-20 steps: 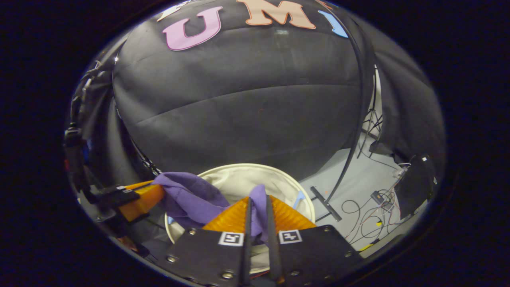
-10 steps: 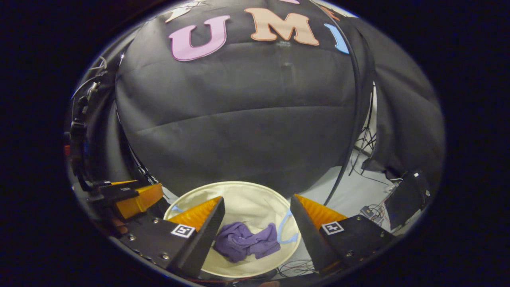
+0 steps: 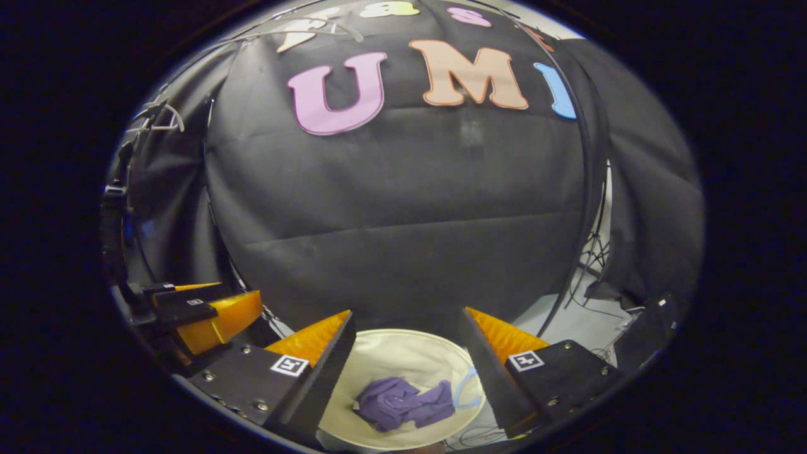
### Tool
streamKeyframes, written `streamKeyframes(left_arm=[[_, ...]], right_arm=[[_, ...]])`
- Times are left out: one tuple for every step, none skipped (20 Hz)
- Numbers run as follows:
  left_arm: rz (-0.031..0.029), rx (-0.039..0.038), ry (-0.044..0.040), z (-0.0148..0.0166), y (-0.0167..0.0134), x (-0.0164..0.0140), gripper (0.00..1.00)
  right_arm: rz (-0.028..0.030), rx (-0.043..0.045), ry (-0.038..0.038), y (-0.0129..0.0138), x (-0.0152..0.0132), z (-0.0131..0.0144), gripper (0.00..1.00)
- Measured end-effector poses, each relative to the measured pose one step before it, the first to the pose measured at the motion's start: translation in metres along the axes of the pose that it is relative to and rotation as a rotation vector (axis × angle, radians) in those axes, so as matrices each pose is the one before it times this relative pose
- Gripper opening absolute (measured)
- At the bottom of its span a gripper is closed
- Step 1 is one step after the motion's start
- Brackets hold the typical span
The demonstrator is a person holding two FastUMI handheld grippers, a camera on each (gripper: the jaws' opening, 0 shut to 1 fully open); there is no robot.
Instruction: Grasp the clothes on the hanger with both hands and then place them into the laundry hamper below.
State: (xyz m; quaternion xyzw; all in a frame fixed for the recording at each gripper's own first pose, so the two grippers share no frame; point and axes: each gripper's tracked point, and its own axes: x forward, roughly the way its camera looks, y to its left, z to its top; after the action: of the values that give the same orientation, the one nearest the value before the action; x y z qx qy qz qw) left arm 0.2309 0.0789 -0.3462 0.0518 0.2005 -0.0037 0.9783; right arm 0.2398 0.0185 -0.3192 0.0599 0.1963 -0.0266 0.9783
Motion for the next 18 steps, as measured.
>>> streamKeyframes(left_arm=[[0.0023,0.00828,-0.0209,0.0115,0.00084,-0.00349,0.96],[0.00567,0.00159,-0.0168,0.00977,0.00099,-0.00428,0.96],[0.00257,-0.00191,-0.01189,0.00914,0.00147,-0.00397,0.95],[0.00202,0.00193,-0.0119,0.00835,0.00132,-0.00297,0.95],[0.01803,0.00775,-0.00688,0.00913,0.00566,-0.00161,0.95],[0.01072,0.00543,-0.00289,0.00522,0.00504,-0.00351,0.93],[0.00219,-0.00159,-0.0116,0.01085,0.00137,-0.00278,0.96],[-0.00247,-0.00738,-0.01305,0.01032,0.00028,-0.00204,0.96],[0.00026,-0.00925,-0.01396,0.01209,0.00075,-0.00222,0.96],[0.00446,-0.01122,-0.00922,0.00922,0.00369,-0.00236,0.97],[0.01267,-0.00674,0.00045,0.00954,0.00494,-0.00284,0.96],[0.01252,-0.00119,-0.00147,0.00827,0.00481,-0.00409,0.96],[0.01188,-0.00653,-0.00435,0.01073,0.00474,-0.00421,0.99],[0.00442,-0.01056,-0.0065,0.0122,0.00291,-0.00485,0.96],[-0.00267,-0.01543,-0.01678,0.01403,0.00122,-0.00599,0.96],[0.00034,-0.01147,-0.01603,0.01262,0.00101,-0.00598,0.97],[-0.004,-0.00748,-0.01376,0.01318,0.00095,-0.00625,0.99],[-0.00717,-0.00325,-0.01418,0.01092,-0.00102,-0.00744,0.99]], right_arm=[[0.00254,0.00076,-0.01606,0.00257,-0.00274,0.01151,0.99],[-0.00003,-0.00461,-0.02137,0.00104,-0.00249,0.01123,1.0],[-0.0011,-0.00695,-0.01977,0.00074,-0.00217,0.01261,0.99],[0.00065,-0.00336,-0.0192,0.00054,-0.00339,0.01109,0.99],[-0.00084,-0.00833,-0.01864,0.00014,-0.00226,0.01159,0.99],[-0.00148,-0.011,-0.01525,0.00005,-0.00362,0.00972,0.99],[-0.00122,-0.00849,-0.00855,-0.0006,-0.00297,0.00941,1.0],[-0.00127,-0.0041,-0.01142,-0.00125,-0.00299,0.00854,0.99],[0.00091,0.00291,-0.0151,-0.00099,-0.00226,0.01003,0.99],[-0.00087,0.00598,-0.0194,0.0051,-0.00514,0.00967,0.99],[0.00611,0.0092,-0.01705,0.00175,-0.00324,0.0127,1.0],[0.00569,0.00351,-0.01891,0.00339,-0.00378,0.0121,0.99],[0.00023,0.00119,-0.01175,0.00153,-0.00197,0.01489,0.99],[0.00521,0.00139,-0.0076,0.00271,-0.00347,0.01152,0.99],[0.00865,0.00513,-0.0145,0.00369,-0.00383,0.01462,0.99],[0.0134,0.00439,-0.02078,0.00479,-0.00453,0.01554,0.99],[0.012,0.00346,-0.01389,0.00402,-0.00338,0.0159,0.99],[0.01174,0.00013,-0.00976,0.0039,-0.00476,0.0147,1.0]])
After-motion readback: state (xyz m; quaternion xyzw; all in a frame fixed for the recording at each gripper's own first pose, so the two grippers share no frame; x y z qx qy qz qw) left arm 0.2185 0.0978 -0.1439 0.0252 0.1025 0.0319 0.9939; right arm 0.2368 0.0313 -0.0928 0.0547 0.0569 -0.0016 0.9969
